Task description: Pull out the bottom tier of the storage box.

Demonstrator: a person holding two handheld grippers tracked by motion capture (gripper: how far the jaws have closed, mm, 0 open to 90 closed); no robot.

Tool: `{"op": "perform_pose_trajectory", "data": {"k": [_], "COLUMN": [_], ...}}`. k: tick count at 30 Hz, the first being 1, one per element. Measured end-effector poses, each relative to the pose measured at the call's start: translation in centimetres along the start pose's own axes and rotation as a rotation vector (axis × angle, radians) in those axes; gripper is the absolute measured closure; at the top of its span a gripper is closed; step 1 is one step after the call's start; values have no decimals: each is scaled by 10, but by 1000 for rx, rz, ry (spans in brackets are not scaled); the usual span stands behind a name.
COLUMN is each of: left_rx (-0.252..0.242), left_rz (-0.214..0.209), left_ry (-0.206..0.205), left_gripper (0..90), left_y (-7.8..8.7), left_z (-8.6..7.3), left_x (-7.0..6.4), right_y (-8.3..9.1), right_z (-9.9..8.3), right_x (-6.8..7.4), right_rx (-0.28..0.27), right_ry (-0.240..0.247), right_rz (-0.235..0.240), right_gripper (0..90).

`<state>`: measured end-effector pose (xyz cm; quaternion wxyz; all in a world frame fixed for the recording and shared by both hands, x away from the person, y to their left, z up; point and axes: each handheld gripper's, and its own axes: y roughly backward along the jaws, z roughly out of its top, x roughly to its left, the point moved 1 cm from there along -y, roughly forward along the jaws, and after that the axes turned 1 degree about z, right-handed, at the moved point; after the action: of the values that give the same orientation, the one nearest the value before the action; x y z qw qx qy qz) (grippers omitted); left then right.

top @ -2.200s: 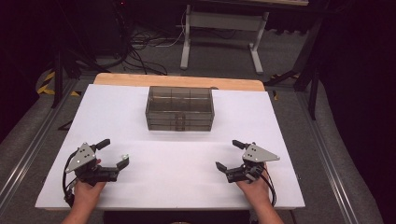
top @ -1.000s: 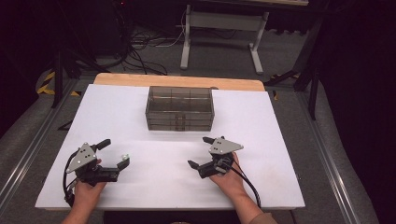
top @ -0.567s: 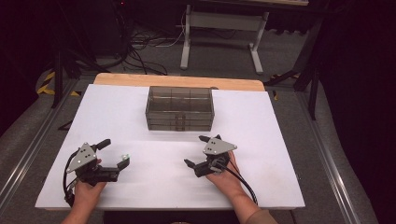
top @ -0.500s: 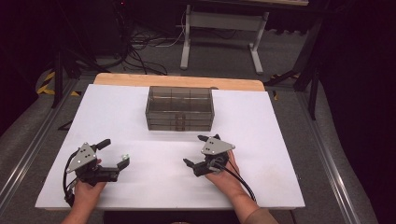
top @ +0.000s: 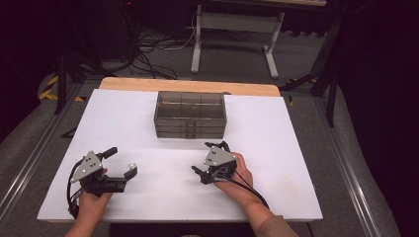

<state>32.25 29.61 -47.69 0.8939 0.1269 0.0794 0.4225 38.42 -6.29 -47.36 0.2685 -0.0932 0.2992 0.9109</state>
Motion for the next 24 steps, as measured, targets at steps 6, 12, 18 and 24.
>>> {"op": "perform_pose_trajectory", "data": {"k": [6,12,18,24], "left_rx": [0,-1,-1,-2], "left_rz": [-1,-1,-1,-1], "left_ry": [-1,1,1,5], "left_gripper": [2,2,2,2], "left_y": [0,0,0,0], "left_z": [0,0,0,0], "left_x": [0,0,0,0], "right_y": [0,-3,-7,-10], "right_z": [6,10,14,16], "right_x": [0,3,8,9], "right_rx": [34,72,107,137], "right_ry": [78,168,255,322], "right_rz": [-64,-138,-207,-243], "right_gripper": [204,244,271,289]}}
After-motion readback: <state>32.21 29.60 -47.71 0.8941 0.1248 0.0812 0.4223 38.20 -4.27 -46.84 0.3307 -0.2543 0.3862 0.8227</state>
